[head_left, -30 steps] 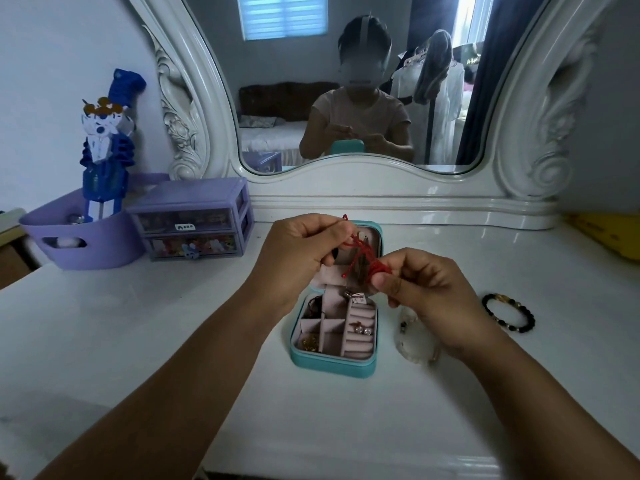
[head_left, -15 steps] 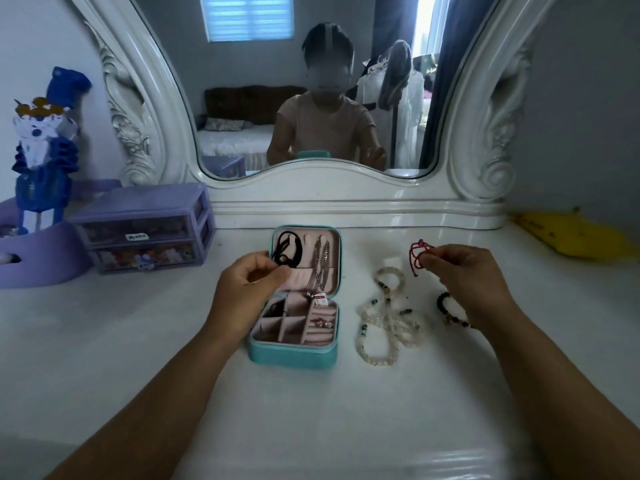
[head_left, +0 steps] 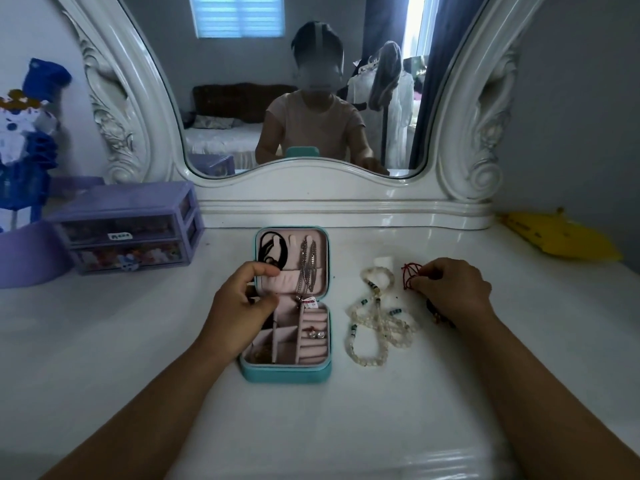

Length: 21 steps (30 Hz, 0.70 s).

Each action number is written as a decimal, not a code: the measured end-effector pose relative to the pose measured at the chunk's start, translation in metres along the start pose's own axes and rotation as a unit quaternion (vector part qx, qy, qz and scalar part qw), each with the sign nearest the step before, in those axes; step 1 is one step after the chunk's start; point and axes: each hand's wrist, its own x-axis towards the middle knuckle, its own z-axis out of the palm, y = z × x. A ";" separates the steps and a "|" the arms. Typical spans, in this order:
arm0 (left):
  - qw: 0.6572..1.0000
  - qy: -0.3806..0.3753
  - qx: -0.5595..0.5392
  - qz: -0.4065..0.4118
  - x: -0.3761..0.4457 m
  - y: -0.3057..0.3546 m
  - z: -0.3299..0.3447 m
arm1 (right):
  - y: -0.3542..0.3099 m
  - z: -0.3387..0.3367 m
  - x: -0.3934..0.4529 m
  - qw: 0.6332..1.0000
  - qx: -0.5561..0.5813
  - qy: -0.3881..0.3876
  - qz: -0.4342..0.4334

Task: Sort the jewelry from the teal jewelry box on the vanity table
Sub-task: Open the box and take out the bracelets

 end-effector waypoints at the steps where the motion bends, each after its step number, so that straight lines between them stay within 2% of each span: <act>1: 1.000 0.003 0.005 0.001 -0.001 0.000 0.000 | -0.001 -0.001 -0.001 1.000 -0.006 0.019 -0.015; 3: 1.000 0.002 0.001 0.004 -0.001 0.000 -0.002 | -0.005 -0.004 -0.005 0.994 -0.001 0.071 -0.077; 5: 1.000 0.002 -0.023 -0.001 0.000 0.002 -0.007 | -0.019 -0.007 -0.016 0.980 0.053 0.091 -0.166; 8: 0.996 0.003 -0.081 -0.030 -0.001 0.010 -0.014 | -0.049 -0.009 -0.040 0.950 0.106 0.023 -0.292; 11: 0.988 0.006 -0.139 -0.065 -0.002 0.013 -0.020 | -0.081 -0.002 -0.066 0.907 0.108 -0.086 -0.397; 15: 0.986 0.006 -0.147 -0.083 -0.002 0.013 -0.023 | -0.108 0.025 -0.085 0.869 0.106 -0.200 -0.440; 21: 0.986 0.004 -0.145 -0.084 -0.002 0.011 -0.024 | -0.127 0.050 -0.090 0.873 -0.014 -0.213 -0.439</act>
